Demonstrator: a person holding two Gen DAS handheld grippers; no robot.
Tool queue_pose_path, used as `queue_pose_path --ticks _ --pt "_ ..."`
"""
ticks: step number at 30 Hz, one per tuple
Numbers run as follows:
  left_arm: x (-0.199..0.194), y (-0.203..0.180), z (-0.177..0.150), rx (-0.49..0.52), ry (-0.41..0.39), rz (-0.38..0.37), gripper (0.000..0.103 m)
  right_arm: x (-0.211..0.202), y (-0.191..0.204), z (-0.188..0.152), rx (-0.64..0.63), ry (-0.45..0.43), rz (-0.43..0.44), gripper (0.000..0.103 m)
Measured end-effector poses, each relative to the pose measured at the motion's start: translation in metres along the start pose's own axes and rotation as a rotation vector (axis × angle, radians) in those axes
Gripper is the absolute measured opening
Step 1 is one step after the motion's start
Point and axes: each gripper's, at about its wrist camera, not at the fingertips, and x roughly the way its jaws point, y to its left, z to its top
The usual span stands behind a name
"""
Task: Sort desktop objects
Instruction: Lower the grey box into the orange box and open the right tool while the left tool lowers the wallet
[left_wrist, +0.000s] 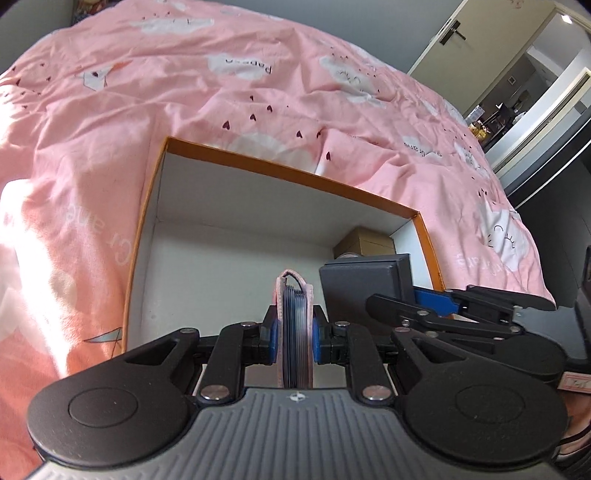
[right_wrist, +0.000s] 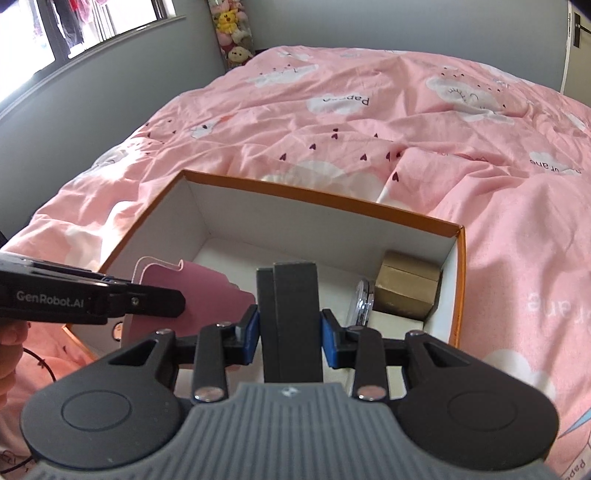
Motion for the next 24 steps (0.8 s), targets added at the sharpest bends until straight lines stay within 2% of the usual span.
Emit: queue_pose_path --ticks 13,20,24 --pt "0.045 -0.005 0.030 -0.019 0.059 0.010 0.019 0.045 -0.025 0.016 0.112 0.047 -0.042 0.037" --pt "0.069 -0.011 0.038 -0.015 0.097 0.016 0.019 0.060 -0.028 0.017 0.114 0.083 -0.033 0.040" --pt "0.077 -0.015 0.042 -0.003 0.107 0.029 0.019 0.057 -0.027 0.016 0.086 0.071 -0.016 0.041"
